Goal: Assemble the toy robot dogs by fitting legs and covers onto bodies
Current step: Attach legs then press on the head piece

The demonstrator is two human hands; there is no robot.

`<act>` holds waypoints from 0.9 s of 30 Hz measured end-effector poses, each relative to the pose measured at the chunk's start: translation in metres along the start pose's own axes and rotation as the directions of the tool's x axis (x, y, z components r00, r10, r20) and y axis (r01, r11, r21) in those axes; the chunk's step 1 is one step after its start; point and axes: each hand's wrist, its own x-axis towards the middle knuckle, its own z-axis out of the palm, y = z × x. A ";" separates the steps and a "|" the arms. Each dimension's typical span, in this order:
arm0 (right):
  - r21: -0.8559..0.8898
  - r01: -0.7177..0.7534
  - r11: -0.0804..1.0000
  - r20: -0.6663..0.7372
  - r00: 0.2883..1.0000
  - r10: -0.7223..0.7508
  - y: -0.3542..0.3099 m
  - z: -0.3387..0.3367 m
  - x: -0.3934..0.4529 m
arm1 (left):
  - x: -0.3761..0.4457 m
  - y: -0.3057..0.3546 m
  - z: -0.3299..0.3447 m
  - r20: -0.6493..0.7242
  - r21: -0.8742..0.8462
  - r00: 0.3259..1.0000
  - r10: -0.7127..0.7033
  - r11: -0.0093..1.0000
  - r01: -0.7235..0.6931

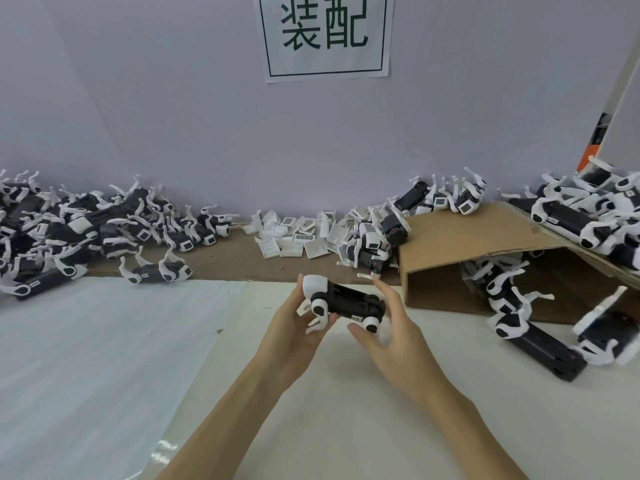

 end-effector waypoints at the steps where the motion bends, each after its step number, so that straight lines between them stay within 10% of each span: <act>1: 0.082 -0.062 0.995 0.027 0.998 0.060 0.001 0.000 0.000 | 0.000 -0.001 0.000 -0.019 0.016 1.000 -0.004 1.000 0.004; 7: 0.335 -0.143 0.931 -0.024 0.987 0.160 -0.004 0.005 0.004 | -0.002 -0.008 0.004 -0.034 0.557 0.974 0.222 0.813 -0.166; 13: 0.479 -0.308 0.822 0.202 0.950 0.239 -0.012 0.003 0.002 | 0.001 -0.008 -0.004 0.021 0.620 0.957 0.290 0.747 -0.240; 16: 0.386 -0.195 0.901 0.085 0.981 0.176 -0.011 0.002 0.000 | 0.003 -0.005 -0.006 0.047 0.654 0.964 0.263 0.721 -0.228; 21: -0.012 0.108 0.994 -0.010 0.994 -0.109 -0.012 0.010 -0.007 | 0.006 0.001 -0.004 -0.009 0.184 0.997 0.077 0.980 -0.074; 24: -0.240 0.392 0.888 0.011 0.916 -0.401 -0.019 0.020 -0.010 | 0.010 0.004 -0.012 0.049 -0.159 0.998 -0.043 0.986 0.050; 27: -0.107 0.377 0.920 -0.005 0.925 -0.380 -0.028 0.032 -0.013 | 0.012 0.007 -0.018 0.039 -0.352 0.999 -0.023 0.935 0.036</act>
